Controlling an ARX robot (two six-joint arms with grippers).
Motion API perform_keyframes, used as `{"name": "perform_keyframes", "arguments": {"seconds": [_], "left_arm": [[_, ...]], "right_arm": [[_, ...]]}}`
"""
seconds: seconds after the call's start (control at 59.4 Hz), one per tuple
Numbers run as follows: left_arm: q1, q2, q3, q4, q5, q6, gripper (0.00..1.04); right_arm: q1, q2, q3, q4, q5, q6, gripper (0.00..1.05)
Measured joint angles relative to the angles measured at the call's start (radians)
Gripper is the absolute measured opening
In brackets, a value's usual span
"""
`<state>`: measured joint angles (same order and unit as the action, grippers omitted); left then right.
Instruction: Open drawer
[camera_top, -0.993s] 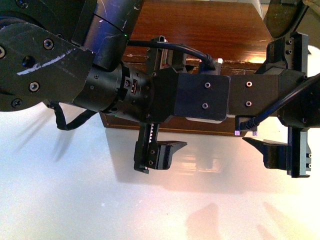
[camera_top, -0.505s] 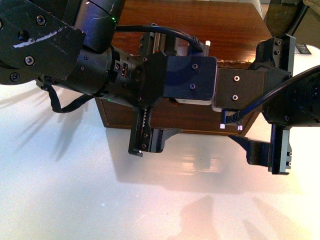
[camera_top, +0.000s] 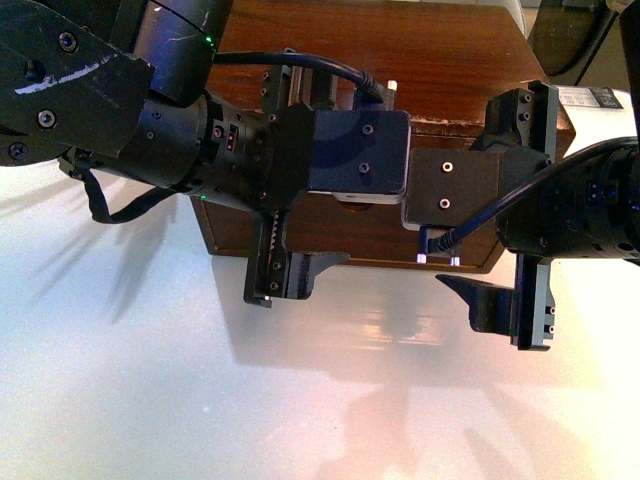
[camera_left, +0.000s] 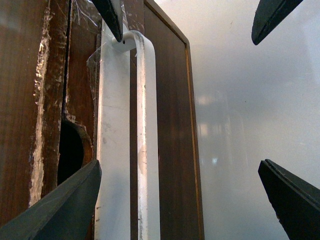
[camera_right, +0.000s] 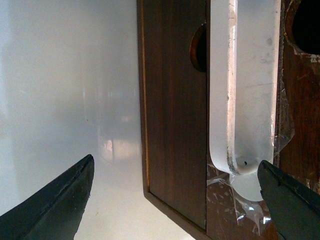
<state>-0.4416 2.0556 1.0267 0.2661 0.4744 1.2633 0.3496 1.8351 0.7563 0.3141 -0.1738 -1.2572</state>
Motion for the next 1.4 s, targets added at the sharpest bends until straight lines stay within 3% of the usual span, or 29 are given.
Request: {"name": "perform_keyframes", "arguments": {"seconds": [1.397], "left_arm": [[0.039,0.074,0.087,-0.141,-0.014,0.084,0.96]], "right_arm": [[0.016,0.134,0.115,-0.019,-0.029,-0.043,0.96]]}}
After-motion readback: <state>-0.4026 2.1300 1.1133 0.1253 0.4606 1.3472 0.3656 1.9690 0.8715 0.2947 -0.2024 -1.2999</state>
